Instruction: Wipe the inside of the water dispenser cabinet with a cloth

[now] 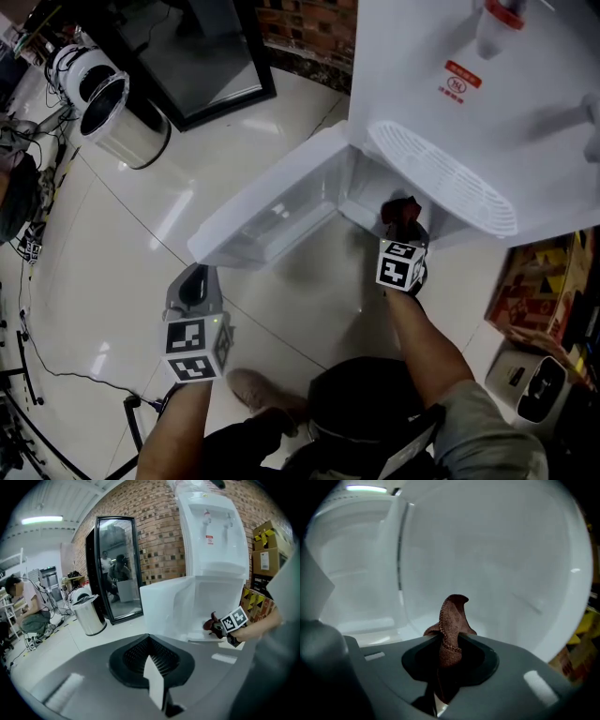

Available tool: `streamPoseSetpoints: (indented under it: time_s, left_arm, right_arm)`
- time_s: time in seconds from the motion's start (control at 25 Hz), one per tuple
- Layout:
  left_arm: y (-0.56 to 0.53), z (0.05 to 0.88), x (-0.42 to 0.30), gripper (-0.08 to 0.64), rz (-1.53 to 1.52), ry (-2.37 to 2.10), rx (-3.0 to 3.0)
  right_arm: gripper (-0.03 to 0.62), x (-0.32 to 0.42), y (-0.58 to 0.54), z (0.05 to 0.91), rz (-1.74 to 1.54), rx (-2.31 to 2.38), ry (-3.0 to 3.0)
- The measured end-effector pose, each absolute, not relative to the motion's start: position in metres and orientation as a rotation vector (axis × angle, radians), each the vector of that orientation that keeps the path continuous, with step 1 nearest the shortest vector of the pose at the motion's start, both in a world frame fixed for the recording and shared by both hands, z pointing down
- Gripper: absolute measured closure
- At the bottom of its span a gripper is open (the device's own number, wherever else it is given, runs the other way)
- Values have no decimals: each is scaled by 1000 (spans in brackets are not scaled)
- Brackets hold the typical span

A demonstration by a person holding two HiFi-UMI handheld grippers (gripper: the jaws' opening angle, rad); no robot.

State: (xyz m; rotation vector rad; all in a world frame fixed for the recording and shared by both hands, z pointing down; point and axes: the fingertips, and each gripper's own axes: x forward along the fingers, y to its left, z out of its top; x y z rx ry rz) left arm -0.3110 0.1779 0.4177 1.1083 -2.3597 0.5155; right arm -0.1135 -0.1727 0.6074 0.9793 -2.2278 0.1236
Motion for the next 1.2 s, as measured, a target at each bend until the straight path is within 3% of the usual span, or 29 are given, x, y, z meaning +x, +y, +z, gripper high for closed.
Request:
streamPoseSetpoints:
  time_s: [0.2,0.36,1.2]
  left_arm:
    - [177,417,-308,560,541,-2348,1136]
    - [176,417,-306,560,554,-2343,1168]
    - [175,405,-323,560,445,-2214,1371]
  right_arm:
    - [499,-215,-96,621,11,444,-2333]
    - [499,-230,-88,657,9,360,-2186]
    - [502,33,-175,663,232,829,-1847]
